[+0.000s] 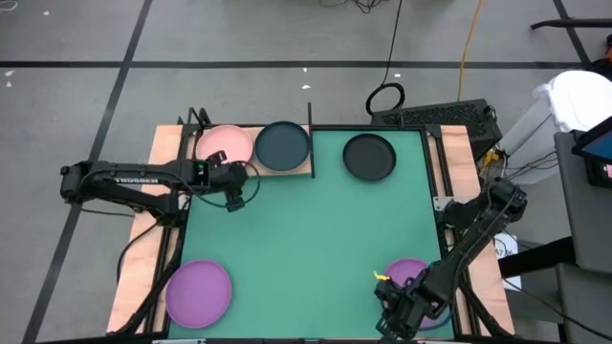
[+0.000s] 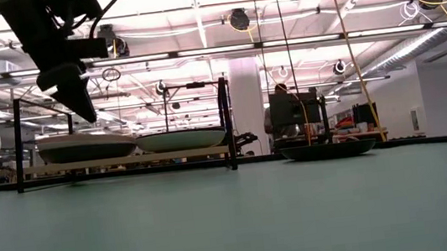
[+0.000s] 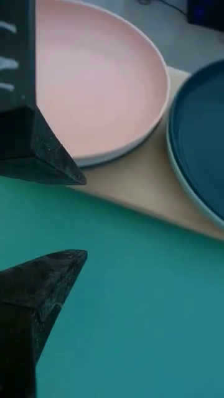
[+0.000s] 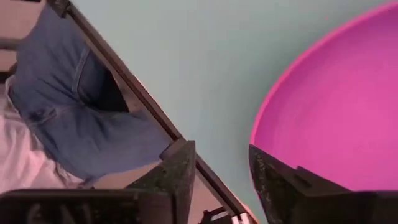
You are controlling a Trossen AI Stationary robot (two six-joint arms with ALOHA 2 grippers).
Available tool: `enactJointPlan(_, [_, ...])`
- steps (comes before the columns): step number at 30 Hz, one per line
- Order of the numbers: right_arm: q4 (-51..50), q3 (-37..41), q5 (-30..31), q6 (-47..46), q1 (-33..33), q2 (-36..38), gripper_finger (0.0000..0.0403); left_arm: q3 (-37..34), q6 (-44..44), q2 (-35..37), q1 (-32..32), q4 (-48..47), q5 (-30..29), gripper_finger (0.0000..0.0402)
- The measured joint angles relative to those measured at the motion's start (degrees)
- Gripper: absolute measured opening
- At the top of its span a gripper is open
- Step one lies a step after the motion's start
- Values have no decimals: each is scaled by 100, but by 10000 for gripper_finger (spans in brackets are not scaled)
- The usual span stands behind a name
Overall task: Place and stack plates onto a shelf
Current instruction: Stack the right violet plate on top of the dark blue plate on the shelf
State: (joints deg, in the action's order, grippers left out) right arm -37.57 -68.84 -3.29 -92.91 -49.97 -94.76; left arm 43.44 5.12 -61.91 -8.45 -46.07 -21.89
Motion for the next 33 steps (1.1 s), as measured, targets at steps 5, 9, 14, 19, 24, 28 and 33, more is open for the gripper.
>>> enactJointPlan(5, [-6, -2, -5, -636, -120, -177, 169, 0, 225, 0, 339, 12, -2, 186])
enactJointPlan(9, [47, -2, -7, -795, -114, -298, 180, 0, 354, 0, 542, 56, -17, 186])
enactJointPlan(14, [22, -2, -260, -576, -107, -553, 161, 0, 395, 0, 749, 327, -20, 186])
enactJointPlan(19, [-30, 0, -420, -346, -90, -711, 126, 0, 415, 0, 911, 547, -22, 186])
enactJointPlan(24, [-222, 0, -418, -178, -90, -816, 84, 0, 556, 0, 1082, 694, -26, 186])
enactJointPlan(28, [-171, 23, -263, -17, -89, -929, 52, 0, 695, 0, 1249, 692, -28, 186])
enactJointPlan(33, [-156, 46, -276, 186, -90, -986, 29, 2, 819, -2, 1525, 635, -24, 186])
